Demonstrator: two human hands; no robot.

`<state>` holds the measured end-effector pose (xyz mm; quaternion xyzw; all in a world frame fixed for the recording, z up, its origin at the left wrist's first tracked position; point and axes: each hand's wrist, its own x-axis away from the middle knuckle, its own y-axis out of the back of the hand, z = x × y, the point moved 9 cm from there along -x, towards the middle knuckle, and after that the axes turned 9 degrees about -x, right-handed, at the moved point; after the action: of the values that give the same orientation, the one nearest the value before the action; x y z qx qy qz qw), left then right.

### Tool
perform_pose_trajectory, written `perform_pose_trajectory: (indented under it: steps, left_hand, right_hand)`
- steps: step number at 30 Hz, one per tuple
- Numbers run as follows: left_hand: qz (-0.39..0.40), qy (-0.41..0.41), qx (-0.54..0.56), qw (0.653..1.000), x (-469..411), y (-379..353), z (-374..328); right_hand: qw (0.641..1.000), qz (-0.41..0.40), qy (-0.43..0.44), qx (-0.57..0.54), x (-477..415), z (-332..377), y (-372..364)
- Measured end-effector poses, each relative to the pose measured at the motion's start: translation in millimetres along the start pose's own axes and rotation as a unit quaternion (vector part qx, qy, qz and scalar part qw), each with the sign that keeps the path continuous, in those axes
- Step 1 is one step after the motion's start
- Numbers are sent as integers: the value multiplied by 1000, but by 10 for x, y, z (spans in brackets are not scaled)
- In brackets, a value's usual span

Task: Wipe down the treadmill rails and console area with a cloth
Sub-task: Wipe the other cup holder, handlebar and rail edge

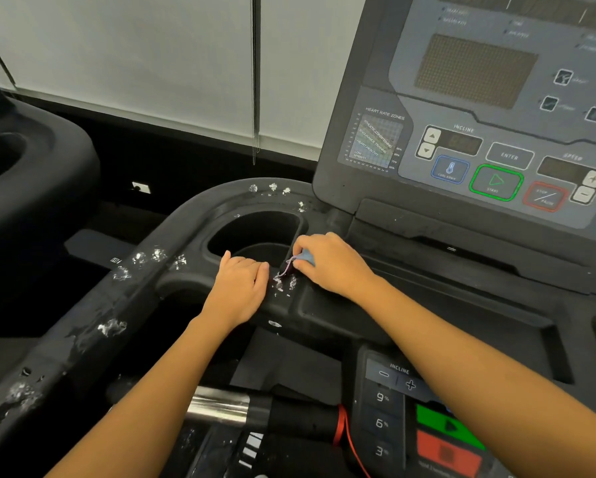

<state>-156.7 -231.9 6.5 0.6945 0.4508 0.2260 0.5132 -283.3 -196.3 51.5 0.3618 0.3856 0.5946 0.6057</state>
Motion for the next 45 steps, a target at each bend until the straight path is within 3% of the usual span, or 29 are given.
perform_pose_trajectory:
  steps: [6,13,17,22,27,31,36,42,45]
  left_hand:
    - [8,34,111,993,21,40,47]
    - [43,57,221,973,84,88,-27]
    - [43,50,210,975,49,21,47]
    - [61,59,207,975,38,-8,64]
    - [71,79,216,971,62,12,60]
    - [82,103,229,964,134,108,10]
    - [89,121,276,949,136,91,10]
    - [92,139,285,944,132,56,57]
    - [98,143,290,941,141,48,106]
  right_hand:
    - [997,54,50,-8,213,217,-169]
    - [998,-15,42,-41,153,295,-161]
    - [995,42,81,-28,244,362,-281]
    - [996,-14,89,-27,94,491,-245]
    - [992,35,124,-3,137,555,-392]
    - [996,64,60,-10,139,246,-230]
    - [999,6,39,-7,91,314,-204]
    - [986,153,60,-28,157,272,-238]
    - [988,152,34,11,45,259,-173]
